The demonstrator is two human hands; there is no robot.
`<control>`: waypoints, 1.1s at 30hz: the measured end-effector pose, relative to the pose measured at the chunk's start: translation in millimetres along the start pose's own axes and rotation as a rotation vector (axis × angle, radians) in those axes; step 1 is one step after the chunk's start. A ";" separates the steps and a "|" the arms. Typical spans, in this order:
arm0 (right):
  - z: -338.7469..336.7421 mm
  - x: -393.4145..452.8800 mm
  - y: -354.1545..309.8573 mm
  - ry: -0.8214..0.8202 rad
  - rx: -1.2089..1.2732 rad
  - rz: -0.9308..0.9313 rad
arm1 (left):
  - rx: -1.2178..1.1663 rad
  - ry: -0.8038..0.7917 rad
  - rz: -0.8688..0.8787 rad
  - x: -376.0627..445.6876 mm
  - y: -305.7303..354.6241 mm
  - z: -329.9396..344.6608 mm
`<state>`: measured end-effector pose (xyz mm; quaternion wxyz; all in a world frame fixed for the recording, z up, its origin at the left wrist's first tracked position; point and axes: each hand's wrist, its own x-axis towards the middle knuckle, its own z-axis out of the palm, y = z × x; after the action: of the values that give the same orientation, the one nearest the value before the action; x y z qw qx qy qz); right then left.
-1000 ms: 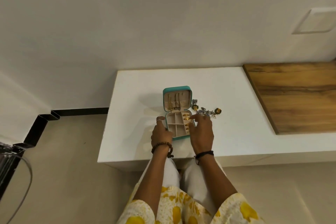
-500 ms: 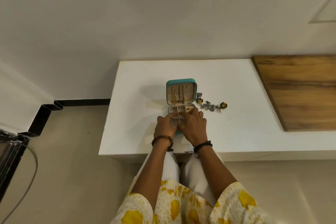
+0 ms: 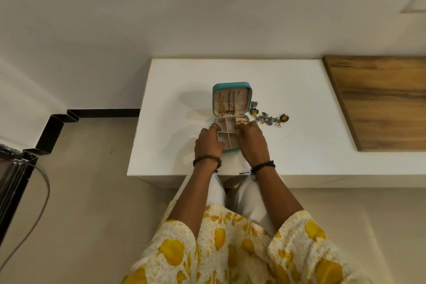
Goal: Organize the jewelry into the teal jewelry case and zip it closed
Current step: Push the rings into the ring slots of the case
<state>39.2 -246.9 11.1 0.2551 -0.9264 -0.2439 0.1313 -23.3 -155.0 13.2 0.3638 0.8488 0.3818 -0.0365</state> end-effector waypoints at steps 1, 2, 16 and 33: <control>-1.3 0.9 0.8 0.008 -0.001 0.006 | 0.018 -0.004 0.009 0.1 0.1 0.2; -2.3 1.5 1.1 0.012 -0.008 0.007 | 0.028 -0.002 0.014 0.1 0.4 0.1; -0.9 8.8 2.9 0.058 -0.111 -0.034 | 0.038 0.111 0.059 1.9 4.3 -2.9; -5.4 7.6 1.3 0.033 -0.106 -0.032 | 0.037 0.128 0.024 -3.8 8.6 -2.5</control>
<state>48.2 -246.1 14.0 0.2117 -0.9366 -0.2611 0.0987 -20.8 -159.6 21.4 0.3233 0.8606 0.3932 0.0152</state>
